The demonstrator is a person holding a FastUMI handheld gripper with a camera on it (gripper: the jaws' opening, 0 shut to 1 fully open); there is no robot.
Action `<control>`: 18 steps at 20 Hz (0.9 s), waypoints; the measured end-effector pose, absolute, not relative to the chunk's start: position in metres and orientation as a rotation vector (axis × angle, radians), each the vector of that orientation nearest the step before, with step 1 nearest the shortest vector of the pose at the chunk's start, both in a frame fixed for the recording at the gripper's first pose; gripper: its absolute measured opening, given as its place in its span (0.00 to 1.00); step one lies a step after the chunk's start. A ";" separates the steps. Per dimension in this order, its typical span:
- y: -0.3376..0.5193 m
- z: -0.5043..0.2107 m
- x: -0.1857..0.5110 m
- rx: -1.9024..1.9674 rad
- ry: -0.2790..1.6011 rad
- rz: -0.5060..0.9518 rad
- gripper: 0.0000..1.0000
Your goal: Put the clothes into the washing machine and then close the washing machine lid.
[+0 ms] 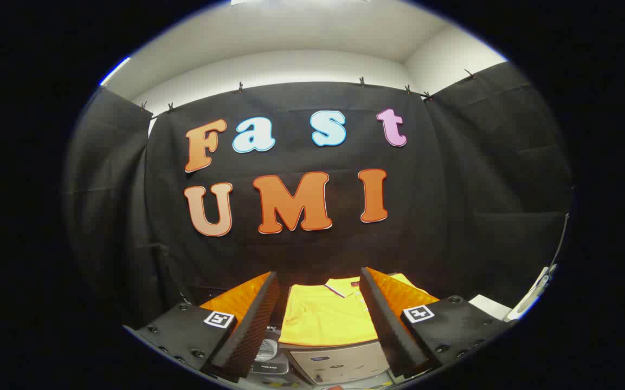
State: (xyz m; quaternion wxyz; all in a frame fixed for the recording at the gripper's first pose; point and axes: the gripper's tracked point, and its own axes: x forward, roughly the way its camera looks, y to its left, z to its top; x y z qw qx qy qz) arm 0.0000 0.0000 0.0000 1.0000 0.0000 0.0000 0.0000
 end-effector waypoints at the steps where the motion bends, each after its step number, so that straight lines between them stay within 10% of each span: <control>1: 0.000 -0.002 0.001 -0.005 0.005 0.002 0.97; 18: -0.001 0.003 0.012 -0.059 0.027 0.007 0.97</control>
